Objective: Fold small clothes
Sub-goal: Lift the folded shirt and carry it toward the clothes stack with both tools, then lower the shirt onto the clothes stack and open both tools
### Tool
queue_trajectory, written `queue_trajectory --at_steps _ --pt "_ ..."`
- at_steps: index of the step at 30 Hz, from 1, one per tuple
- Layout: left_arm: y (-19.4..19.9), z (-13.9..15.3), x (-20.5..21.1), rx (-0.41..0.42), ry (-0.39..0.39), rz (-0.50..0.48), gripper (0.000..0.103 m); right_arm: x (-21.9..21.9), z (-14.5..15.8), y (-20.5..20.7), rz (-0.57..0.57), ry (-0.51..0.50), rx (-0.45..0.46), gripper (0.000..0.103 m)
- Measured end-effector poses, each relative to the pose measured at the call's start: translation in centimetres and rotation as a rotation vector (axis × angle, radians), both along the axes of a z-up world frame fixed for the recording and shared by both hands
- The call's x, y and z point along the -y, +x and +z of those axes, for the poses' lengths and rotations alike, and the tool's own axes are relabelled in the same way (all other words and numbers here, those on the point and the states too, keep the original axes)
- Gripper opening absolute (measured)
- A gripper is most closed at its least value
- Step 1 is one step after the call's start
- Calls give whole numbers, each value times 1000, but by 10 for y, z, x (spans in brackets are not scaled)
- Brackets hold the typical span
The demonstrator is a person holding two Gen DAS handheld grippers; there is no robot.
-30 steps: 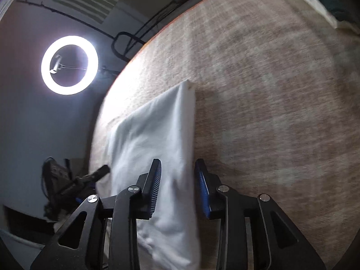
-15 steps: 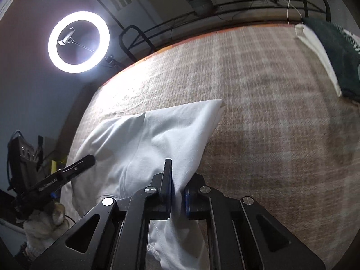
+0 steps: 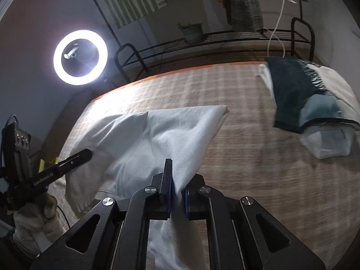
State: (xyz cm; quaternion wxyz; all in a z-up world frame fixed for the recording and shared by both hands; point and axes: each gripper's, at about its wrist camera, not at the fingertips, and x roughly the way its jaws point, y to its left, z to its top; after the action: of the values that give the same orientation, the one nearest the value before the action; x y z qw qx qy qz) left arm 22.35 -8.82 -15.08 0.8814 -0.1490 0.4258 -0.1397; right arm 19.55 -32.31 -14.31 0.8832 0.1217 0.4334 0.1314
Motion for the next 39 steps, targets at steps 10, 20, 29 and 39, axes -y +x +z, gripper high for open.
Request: queue_trajectory --at_steps 10,20,29,39 --pt "28 18 115 63 15 -122 9 93 18 -5 -110 -29 54 7" --pt "86 24 236 130 27 -194 9 179 42 26 -205 -165 116 7" --pt "150 9 309 163 44 -201 9 250 39 83 -263 -240 153 7" --pt "179 -19 339 146 92 -189 9 277 7 122 -283 -253 123 7"
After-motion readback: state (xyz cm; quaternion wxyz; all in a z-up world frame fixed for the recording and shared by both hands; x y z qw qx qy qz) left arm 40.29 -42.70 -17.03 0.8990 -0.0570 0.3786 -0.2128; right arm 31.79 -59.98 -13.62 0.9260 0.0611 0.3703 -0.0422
